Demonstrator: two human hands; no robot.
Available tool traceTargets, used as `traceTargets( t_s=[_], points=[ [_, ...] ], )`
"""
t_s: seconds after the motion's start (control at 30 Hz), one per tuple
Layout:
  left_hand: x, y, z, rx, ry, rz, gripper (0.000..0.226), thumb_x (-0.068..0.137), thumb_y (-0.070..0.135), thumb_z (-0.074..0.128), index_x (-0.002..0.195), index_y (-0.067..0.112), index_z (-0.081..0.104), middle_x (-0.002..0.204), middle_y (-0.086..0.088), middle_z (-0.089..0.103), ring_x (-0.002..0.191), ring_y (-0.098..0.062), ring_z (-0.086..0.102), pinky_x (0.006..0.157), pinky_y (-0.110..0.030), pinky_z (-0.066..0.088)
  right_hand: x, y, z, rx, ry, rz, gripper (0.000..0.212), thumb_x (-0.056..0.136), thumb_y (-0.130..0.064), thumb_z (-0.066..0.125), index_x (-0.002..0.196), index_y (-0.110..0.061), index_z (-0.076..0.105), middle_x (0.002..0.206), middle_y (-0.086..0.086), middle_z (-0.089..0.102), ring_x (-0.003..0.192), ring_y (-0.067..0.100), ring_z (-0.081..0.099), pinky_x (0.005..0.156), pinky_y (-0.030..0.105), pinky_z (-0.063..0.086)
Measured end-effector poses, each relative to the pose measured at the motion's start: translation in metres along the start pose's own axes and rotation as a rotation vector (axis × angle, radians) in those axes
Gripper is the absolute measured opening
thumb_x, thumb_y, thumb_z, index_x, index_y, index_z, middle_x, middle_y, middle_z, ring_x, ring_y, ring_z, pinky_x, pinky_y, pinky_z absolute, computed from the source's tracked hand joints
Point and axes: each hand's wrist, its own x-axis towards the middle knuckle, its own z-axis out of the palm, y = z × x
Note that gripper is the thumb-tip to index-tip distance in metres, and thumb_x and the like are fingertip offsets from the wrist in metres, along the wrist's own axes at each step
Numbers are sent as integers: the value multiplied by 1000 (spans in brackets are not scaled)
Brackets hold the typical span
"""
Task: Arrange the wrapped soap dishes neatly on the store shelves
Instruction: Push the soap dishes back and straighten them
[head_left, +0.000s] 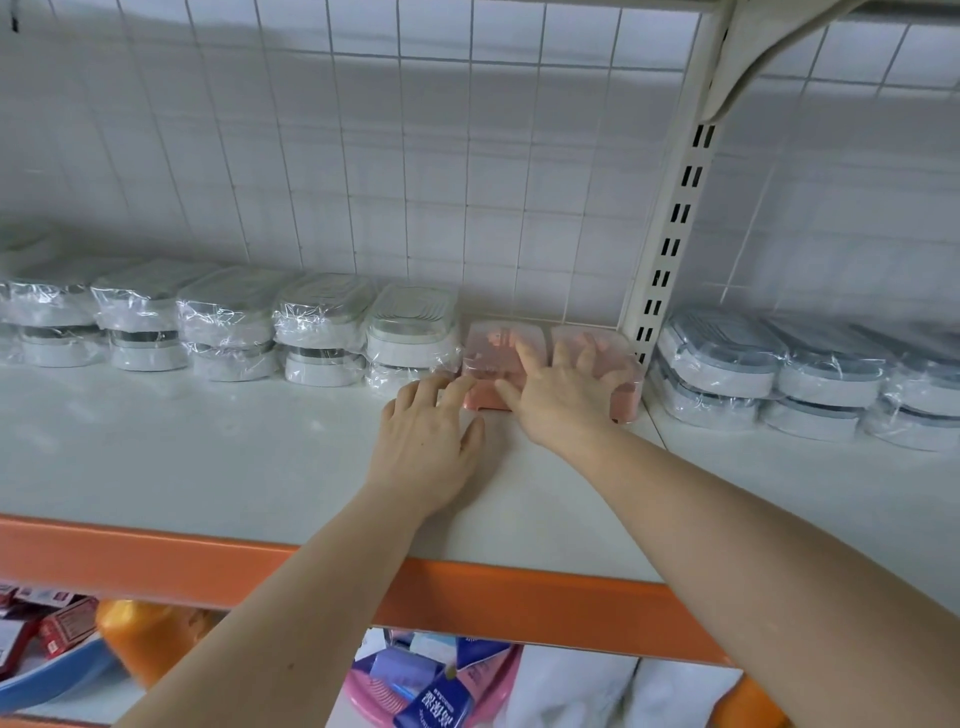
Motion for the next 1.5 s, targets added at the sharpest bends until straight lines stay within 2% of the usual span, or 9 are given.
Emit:
traceTargets(
  t_s=[0.23, 0.37, 0.6, 0.73, 0.83, 0.97, 1.1, 1.4, 1.5],
  points=[
    [-1, -2, -1, -15, -13, -4, 86, 69, 56, 6, 138, 19, 42, 143, -5, 40, 132, -28, 33, 105, -37, 27, 2, -8, -1, -33, -18, 24, 60, 97, -55, 22, 149, -33, 3, 156, 14, 10, 142, 41, 3, 101, 70, 11],
    [-1, -2, -6, -5, -21, -21, 51, 94, 40, 38, 140, 18, 39, 144, -5, 38, 133, -28, 31, 106, -35, 23, -12, 5, -7, 41, -8, -23, 63, 96, -55, 25, 150, -28, 6, 157, 15, 5, 144, 35, -2, 107, 66, 8],
    [5, 54, -32, -9, 8, 50, 51, 94, 36, 39, 140, 13, 38, 140, -11, 41, 129, -32, 34, 105, -38, 25, -41, 52, -45, 124, 96, -116, 59, 94, -44, 42, 144, -16, 27, 151, 11, 25, 142, 27, 10, 111, 52, 16],
    [5, 121, -46, -26, 28, 116, 52, 96, 33, 42, 144, 15, 31, 146, -9, 35, 134, -29, 29, 109, -39, 22, -66, 107, -78, 119, 67, -72, 56, 91, -44, 48, 137, -14, 36, 144, 10, 36, 137, 29, 22, 109, 51, 26],
    [-2, 179, -55, -52, 40, 177, 55, 97, 33, 42, 146, 16, 26, 149, -6, 30, 137, -27, 26, 110, -39, 22, -100, 166, -107, 112, 64, -10, 66, 90, -45, 51, 144, -16, 29, 149, 8, 32, 138, 29, 20, 108, 51, 25],
    [-21, 273, -57, -85, 48, 251, 55, 95, 32, 46, 145, 15, 29, 147, -8, 32, 134, -29, 29, 107, -42, 26, -156, 261, -137, 58, 118, 100, 64, 86, -47, 54, 139, -16, 34, 144, 9, 37, 135, 28, 25, 106, 49, 30],
    [-49, 389, -48, -169, 57, 380, 55, 94, 30, 48, 144, 14, 31, 147, -10, 34, 133, -31, 31, 106, -41, 26, -224, 365, -164, 58, 148, 208, 72, 87, -52, 53, 144, -15, 28, 148, 11, 33, 136, 31, 25, 108, 51, 29],
    [-122, 631, -16, -284, -52, 640, 54, 96, 35, 41, 145, 16, 27, 148, -6, 31, 134, -27, 30, 106, -36, 25, -380, 573, -199, 63, 115, 517, 62, 93, -40, 48, 145, -13, 27, 145, 15, 36, 132, 33, 33, 106, 39, 33],
    [-123, 685, -8, -278, -85, 687, 55, 96, 36, 40, 145, 16, 26, 148, -6, 30, 135, -26, 29, 108, -36, 24, -404, 624, -204, 147, 151, 593, 63, 90, -39, 51, 145, -18, 27, 144, 12, 39, 125, 32, 42, 97, 39, 42]
  ],
)
